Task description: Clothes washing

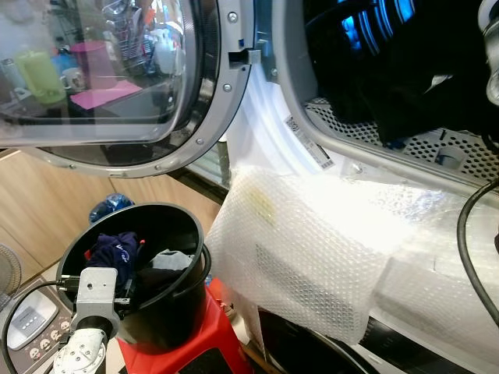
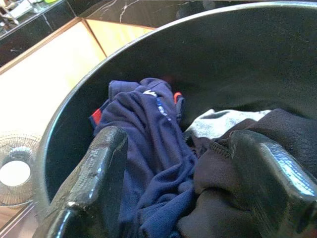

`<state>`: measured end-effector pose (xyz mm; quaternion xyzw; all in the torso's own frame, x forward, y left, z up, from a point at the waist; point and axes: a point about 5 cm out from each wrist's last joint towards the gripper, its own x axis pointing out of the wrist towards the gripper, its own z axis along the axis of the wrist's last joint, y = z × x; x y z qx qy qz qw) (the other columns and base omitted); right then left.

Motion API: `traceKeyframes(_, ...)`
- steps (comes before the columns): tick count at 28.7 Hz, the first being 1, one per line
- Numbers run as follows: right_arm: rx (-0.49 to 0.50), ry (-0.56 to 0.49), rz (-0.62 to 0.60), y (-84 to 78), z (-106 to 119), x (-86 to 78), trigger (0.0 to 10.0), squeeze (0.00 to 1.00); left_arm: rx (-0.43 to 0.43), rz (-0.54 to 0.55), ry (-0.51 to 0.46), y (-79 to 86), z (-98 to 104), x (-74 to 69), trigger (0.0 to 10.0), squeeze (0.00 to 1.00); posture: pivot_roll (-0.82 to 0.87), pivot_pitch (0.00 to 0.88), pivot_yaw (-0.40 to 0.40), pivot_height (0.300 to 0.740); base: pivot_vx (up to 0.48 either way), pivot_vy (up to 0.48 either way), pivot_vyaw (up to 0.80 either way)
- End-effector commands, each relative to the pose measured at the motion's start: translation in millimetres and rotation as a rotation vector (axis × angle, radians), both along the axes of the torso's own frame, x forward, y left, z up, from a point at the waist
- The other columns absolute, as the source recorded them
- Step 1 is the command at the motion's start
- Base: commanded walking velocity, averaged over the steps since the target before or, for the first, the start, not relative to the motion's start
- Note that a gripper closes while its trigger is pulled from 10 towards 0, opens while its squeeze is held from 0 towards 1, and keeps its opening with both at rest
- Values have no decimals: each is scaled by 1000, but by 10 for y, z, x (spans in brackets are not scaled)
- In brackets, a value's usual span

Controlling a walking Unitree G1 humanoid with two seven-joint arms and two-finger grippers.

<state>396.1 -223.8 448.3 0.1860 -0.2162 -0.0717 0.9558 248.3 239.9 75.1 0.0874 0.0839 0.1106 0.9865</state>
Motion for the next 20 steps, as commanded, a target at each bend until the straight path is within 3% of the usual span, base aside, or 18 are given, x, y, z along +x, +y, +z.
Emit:
traceKeyframes(1, -47, 27, -2, 94, 41, 8, 10000, 0, 15, 7, 23, 10, -51, -21, 10000, 0, -25, 39, 51, 740, 0, 0, 0)
traceKeyframes(2, -97, 82, -64, 119, -66, 53, 10000, 0, 13, 6, 23, -3, -54, -24, 10000, 0, -17, 37, 50, 740, 0, 0, 0)
traceKeyframes(7, -263, 145, -247, 11, -177, 64, 10000, 0, 13, -4, 30, -38, -72, -36, 10000, 0, -7, 35, 45, 740, 0, 0, 0)
traceKeyframes(10, -206, 164, -271, -138, -235, 47, 10000, 0, 11, -15, 51, -66, -108, -51, 10000, 0, 5, 35, 35, 740, 0, 0, 0)
traceKeyframes(13, -193, 188, -374, -448, -243, -48, 10000, 0, 13, -23, 58, -89, -122, -78, 10000, 0, 11, 45, 31, 740, 0, 0, 0)
traceKeyframes(20, -180, 189, -383, -485, -241, -61, 10000, 0, 16, -23, 56, -92, -119, -84, 10000, 0, 11, 45, 31, 740, 0, 0, 0)
